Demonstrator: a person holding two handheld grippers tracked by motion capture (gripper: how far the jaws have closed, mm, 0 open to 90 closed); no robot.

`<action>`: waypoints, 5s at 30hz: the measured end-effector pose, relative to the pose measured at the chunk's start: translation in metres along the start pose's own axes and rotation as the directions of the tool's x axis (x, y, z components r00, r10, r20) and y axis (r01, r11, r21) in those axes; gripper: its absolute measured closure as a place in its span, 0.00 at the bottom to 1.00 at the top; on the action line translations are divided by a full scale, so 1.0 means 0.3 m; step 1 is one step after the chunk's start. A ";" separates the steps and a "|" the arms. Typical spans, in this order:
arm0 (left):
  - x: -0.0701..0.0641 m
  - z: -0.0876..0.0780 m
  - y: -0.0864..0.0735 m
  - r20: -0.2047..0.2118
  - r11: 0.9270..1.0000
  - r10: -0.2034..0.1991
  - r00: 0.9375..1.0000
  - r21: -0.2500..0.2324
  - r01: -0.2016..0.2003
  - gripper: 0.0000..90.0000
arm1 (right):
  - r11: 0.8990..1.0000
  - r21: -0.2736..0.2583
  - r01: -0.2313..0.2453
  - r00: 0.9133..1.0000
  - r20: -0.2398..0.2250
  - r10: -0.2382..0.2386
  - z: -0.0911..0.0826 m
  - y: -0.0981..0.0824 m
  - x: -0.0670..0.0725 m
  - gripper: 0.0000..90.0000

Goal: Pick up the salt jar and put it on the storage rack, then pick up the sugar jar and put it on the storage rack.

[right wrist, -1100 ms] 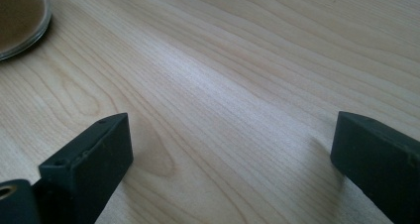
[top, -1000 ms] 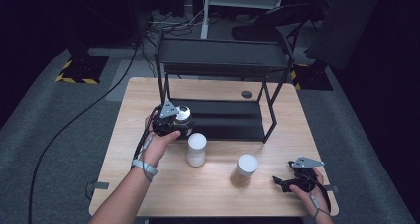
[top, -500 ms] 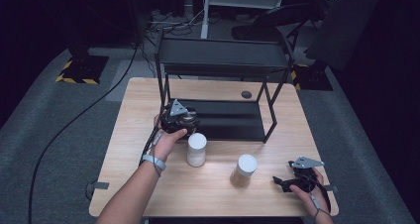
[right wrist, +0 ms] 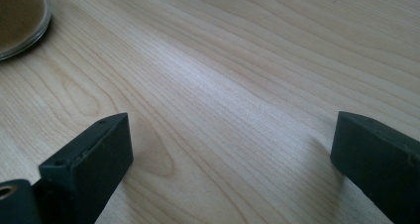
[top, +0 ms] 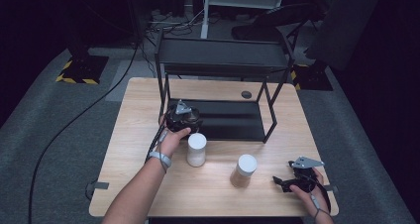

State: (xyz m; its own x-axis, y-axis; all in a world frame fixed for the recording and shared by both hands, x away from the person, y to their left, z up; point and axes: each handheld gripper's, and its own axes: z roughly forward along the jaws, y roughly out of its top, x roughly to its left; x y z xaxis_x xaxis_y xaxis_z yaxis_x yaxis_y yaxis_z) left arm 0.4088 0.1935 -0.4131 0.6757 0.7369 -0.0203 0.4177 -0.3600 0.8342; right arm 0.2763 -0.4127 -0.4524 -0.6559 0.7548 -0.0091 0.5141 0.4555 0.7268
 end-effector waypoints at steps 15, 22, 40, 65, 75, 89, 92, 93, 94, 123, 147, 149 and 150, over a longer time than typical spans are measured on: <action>0.021 0.041 -0.008 0.011 1.000 -0.006 1.000 0.019 0.006 0.33 | 1.000 0.000 0.000 1.000 0.000 0.000 0.000 0.000 0.000 0.03; -0.013 0.024 -0.003 -0.027 1.000 0.007 1.000 -0.010 -0.007 0.21 | 1.000 0.000 0.000 1.000 0.000 0.000 0.000 0.000 0.000 0.03; -0.047 -0.160 0.034 -0.054 0.993 0.023 0.998 -0.118 -0.029 0.14 | 1.000 0.000 0.000 1.000 0.000 0.000 -0.001 0.000 0.000 0.03; -0.079 -0.550 -0.111 -0.100 0.996 0.043 0.994 -0.072 -0.050 0.14 | 1.000 0.002 0.023 0.999 -0.023 -0.023 0.003 0.005 -0.023 0.03; -0.086 -0.629 -0.230 -0.109 0.998 0.000 0.994 -0.061 -0.006 0.13 | 1.000 0.001 0.024 0.999 -0.025 -0.024 0.003 0.005 -0.024 0.03; -0.086 -0.690 -0.361 -0.121 1.000 -0.019 0.992 -0.024 0.016 0.12 | 0.999 0.009 0.035 0.999 -0.033 -0.034 0.006 0.010 -0.024 0.00; -0.086 -0.688 -0.390 -0.121 0.999 -0.035 0.992 -0.019 0.033 0.12 | 0.999 0.008 0.035 0.999 -0.033 -0.035 0.006 0.010 -0.024 0.00; -0.086 -0.685 -0.398 -0.122 0.999 -0.038 0.992 -0.016 0.036 0.12 | 0.999 0.009 0.035 0.999 -0.033 -0.034 0.006 0.010 -0.024 0.00; -0.085 -0.682 -0.407 -0.121 0.999 -0.044 0.992 -0.013 0.042 0.12 | 0.999 0.008 0.035 0.999 -0.033 -0.034 0.006 0.010 -0.024 0.00; -0.083 -0.583 -0.544 -0.159 0.975 -0.098 0.982 0.183 0.127 0.12 | 0.999 0.009 0.035 0.999 -0.034 -0.035 0.007 0.010 -0.025 0.00; -0.083 -0.577 -0.541 -0.161 0.974 -0.097 0.982 0.189 0.127 0.07 | 0.999 -0.020 0.030 0.998 -0.058 -0.031 -0.019 0.024 -0.021 0.02; -0.083 -0.577 -0.540 -0.162 0.974 -0.097 0.982 0.189 0.127 0.07 | 0.999 -0.035 0.031 0.998 -0.062 -0.033 -0.030 0.033 -0.017 0.02; -0.083 -0.577 -0.540 -0.162 0.974 -0.097 0.982 0.189 0.127 0.07 | 0.999 -0.041 0.032 0.997 -0.064 -0.034 -0.036 0.039 -0.015 0.02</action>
State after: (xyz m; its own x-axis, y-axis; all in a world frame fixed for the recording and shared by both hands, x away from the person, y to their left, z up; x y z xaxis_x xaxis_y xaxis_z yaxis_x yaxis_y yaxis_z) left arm 0.2192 0.3327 -0.4524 0.5251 0.8510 -0.0117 0.6077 -0.3652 0.7052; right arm 0.2794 -0.4160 -0.4365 -0.7071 0.7070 0.0099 0.4698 0.4593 0.7538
